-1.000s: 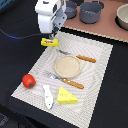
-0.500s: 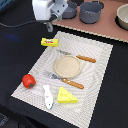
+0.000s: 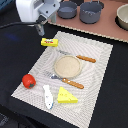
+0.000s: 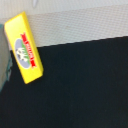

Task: Interact with the objects in diverse but meaningful ways.

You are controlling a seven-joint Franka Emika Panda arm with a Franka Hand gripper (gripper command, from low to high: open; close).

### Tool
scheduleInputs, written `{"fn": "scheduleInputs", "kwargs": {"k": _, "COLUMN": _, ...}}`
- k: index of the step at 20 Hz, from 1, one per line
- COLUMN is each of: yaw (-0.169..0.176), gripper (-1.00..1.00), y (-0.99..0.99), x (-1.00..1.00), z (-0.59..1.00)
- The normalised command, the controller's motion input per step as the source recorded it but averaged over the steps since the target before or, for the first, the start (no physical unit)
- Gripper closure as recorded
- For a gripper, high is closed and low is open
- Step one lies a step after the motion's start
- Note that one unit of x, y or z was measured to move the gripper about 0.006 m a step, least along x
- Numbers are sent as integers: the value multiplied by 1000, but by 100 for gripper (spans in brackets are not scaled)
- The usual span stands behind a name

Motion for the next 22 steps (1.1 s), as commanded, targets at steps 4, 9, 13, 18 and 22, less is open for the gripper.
{"fn": "scheduleInputs", "kwargs": {"k": 4, "yaw": -35, "gripper": -100, "y": -805, "x": 311, "z": 4}}
{"fn": "scheduleInputs", "kwargs": {"k": 9, "yaw": -71, "gripper": -100, "y": -759, "x": 250, "z": -34}}
{"fn": "scheduleInputs", "kwargs": {"k": 13, "yaw": -74, "gripper": -100, "y": -739, "x": 356, "z": 0}}
{"fn": "scheduleInputs", "kwargs": {"k": 18, "yaw": -71, "gripper": -100, "y": -715, "x": 373, "z": -34}}
{"fn": "scheduleInputs", "kwargs": {"k": 22, "yaw": -84, "gripper": -100, "y": -624, "x": 251, "z": -172}}
